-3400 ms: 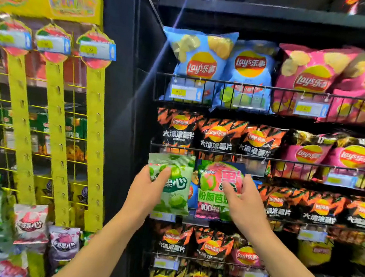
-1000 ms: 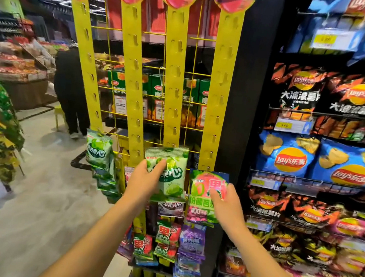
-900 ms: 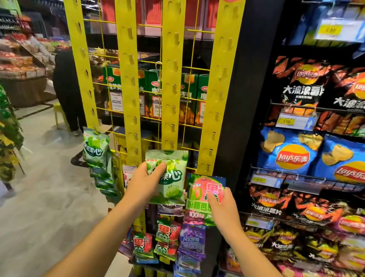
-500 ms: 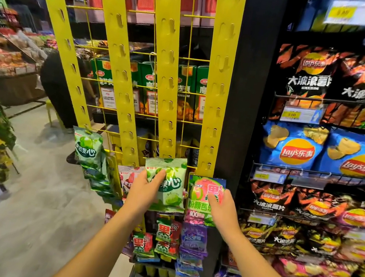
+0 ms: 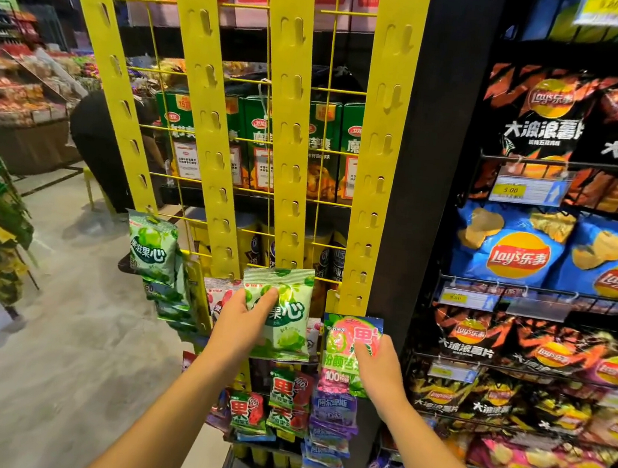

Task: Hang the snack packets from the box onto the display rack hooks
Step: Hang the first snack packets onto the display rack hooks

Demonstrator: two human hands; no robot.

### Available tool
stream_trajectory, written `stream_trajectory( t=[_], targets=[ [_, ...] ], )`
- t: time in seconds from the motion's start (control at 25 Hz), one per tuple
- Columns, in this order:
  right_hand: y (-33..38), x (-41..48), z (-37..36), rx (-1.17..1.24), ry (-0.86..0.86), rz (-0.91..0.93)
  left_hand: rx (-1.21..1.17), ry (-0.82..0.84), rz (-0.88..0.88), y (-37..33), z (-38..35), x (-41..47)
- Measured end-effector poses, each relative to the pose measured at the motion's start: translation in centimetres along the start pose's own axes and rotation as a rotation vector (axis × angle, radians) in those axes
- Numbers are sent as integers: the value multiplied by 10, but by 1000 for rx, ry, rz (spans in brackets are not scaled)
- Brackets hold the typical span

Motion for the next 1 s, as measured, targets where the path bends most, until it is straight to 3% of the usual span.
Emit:
stream_trajectory(
  t=[0.6,0.84,1.0],
  targets=[
    [-23,2,0,-66,18,-37,36,8,9,8,-9,-5],
    [-22,-3,6,-310,-36,32,71,12,16,16,-14,-4],
    [-15,-6,14,-625,-76,130,50,12,3,18,-15,-8]
  ],
)
Point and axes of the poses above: each hand's wrist, its own x-axis towards the middle knuckle, its own z-axis out of the back of the hand, y = z × x, the point moved 1 cm from there along x, towards the middle knuckle, and after that the axes turned 9 degrees about x, right-handed, at the moved point
